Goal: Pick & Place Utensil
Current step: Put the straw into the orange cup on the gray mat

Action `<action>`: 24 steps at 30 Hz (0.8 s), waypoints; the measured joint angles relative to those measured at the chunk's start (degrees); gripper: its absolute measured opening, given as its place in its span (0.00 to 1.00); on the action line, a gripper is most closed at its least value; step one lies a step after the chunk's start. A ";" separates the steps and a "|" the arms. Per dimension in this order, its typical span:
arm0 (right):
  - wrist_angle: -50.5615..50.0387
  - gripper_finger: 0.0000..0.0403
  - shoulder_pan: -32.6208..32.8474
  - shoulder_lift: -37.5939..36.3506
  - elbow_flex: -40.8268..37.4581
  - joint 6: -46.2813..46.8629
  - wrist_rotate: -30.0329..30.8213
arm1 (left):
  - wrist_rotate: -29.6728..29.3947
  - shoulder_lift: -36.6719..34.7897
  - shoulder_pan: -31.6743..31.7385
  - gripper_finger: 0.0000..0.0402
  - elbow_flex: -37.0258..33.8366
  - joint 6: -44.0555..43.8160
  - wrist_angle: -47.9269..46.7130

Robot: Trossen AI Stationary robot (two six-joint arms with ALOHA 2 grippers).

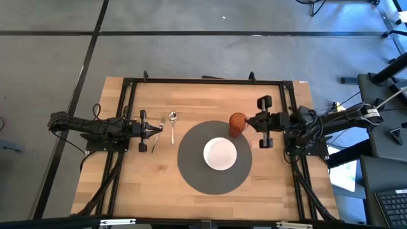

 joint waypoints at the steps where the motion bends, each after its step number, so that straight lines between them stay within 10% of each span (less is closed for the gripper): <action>1: 1.84 0.00 -0.39 0.00 -1.22 -0.37 0.06 | -0.01 0.00 0.00 0.00 0.00 -0.01 0.00; 24: 10.77 0.01 -5.72 11.58 -5.55 -2.47 3.50 | -0.01 0.00 0.00 0.01 0.00 -0.04 0.02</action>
